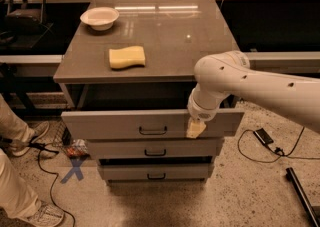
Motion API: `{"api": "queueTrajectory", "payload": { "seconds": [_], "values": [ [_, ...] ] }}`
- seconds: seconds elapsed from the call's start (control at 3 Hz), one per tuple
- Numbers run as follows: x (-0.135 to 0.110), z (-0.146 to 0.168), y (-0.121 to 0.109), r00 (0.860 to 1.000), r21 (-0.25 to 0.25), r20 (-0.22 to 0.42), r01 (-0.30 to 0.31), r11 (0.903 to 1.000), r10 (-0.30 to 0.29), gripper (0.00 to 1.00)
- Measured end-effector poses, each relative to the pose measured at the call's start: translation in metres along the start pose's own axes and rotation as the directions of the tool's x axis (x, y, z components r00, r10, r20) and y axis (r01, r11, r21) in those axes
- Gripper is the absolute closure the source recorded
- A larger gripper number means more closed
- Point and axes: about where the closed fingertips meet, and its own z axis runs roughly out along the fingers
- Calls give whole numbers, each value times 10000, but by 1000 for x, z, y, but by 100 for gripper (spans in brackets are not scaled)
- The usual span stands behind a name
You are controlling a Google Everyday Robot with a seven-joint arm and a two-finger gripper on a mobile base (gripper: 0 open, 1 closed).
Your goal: Open top drawer
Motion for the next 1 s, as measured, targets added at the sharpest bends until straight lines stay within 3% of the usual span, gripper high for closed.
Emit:
{"api": "queueTrajectory", "payload": {
  "seconds": [0.33,0.67,1.0],
  "values": [
    [0,-11,6,9999,257,-132,-35,9997,39,79],
    [-1,-20,11,9997,467,-240,-34,9989,46,99],
    [1,-21,14,9997,506,-210,-92,9987,103,100]
  ]
}}
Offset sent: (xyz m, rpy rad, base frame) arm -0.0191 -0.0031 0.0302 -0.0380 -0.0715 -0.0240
